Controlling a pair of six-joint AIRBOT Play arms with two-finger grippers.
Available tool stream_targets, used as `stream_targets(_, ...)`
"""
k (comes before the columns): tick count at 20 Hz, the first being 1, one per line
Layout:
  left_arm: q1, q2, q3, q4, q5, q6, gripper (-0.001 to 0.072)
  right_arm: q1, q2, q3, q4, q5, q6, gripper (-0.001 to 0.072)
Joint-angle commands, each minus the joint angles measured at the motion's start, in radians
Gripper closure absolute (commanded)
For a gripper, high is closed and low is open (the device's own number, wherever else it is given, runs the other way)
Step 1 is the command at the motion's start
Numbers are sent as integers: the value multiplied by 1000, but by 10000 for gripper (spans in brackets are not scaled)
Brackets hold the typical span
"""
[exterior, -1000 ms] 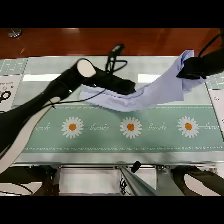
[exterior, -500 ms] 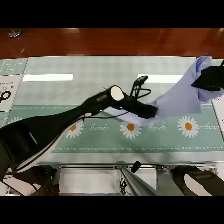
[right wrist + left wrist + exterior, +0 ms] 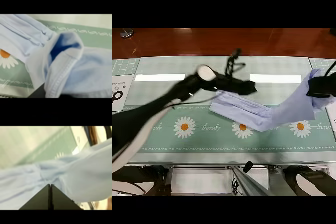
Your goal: Fold the shirts.
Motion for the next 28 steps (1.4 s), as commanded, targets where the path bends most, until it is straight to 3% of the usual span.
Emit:
stream_targets(1,196,209,1,125,-47,0,689,13,-78,-56,60,-86,0,681)
stream_targets(9,586,608,1,197,-238,0,688,287,-347,-56,98,-310,64,681)
stream_targets(13,686,728,1,197,-325,-1,688,395,-448,-56,124,-472,108,680)
stream_targets(16,708,772,-1,198,-394,-4,688,427,-500,-56,230,-601,122,679)
stream_targets(18,708,780,-1,198,-438,-10,688,430,-527,-56,323,-666,122,577)
stream_targets(20,707,780,-7,203,-473,-16,688,430,-545,-56,392,-705,121,544)
stream_targets(22,708,780,-26,212,-466,-19,688,430,-548,-56,417,-717,113,363)
stream_targets(24,708,775,-55,245,-454,-26,688,422,-548,-56,410,-679,83,237)
stream_targets(26,708,774,-86,287,-449,-34,688,393,-542,-56,358,-567,56,208)
stream_targets(28,708,775,-108,320,-450,-34,688,352,-524,-56,203,-401,27,208)
